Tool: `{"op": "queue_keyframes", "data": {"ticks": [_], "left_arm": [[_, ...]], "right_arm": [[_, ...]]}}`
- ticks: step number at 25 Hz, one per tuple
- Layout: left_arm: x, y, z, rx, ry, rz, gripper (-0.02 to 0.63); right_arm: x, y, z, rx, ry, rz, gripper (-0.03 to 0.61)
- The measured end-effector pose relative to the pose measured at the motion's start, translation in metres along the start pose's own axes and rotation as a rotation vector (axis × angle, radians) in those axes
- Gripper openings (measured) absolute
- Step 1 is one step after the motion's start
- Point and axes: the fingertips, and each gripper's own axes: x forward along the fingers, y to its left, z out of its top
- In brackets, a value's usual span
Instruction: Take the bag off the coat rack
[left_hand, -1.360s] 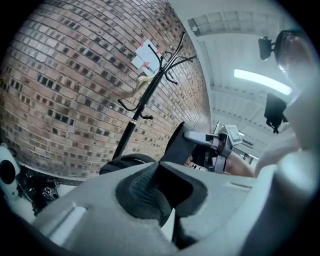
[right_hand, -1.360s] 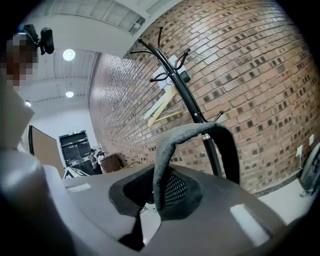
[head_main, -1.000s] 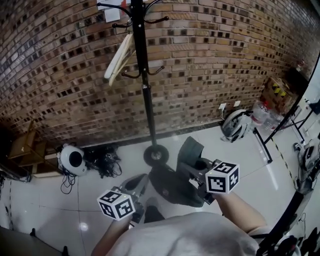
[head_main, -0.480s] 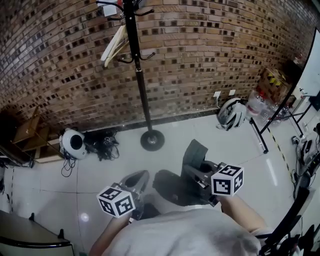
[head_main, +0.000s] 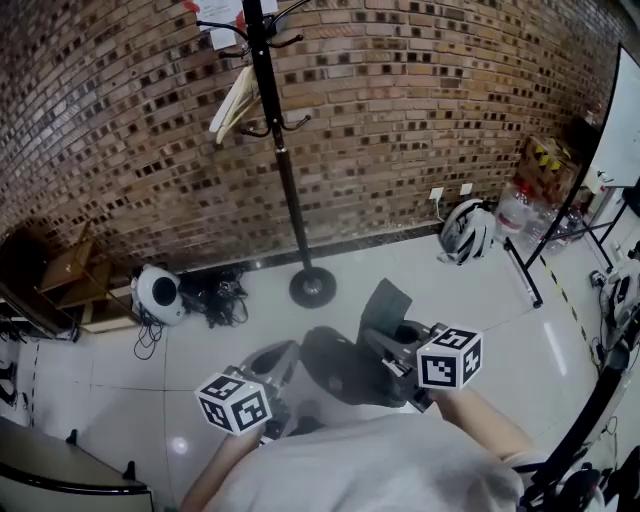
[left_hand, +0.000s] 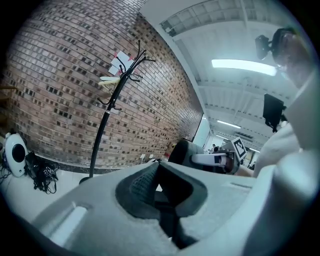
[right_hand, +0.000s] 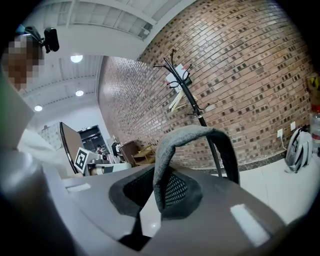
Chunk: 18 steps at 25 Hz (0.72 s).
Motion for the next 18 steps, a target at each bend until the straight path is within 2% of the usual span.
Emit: {"op": "queue_keyframes", "data": {"ticks": [18], "left_arm": [[-0.004,-0.003,-0.005,-0.002,-0.013,-0.006,-0.005]], "right_arm": [[-0.001,0.006,-0.017,-0.016,0.043,-0.003,0.023]]}}
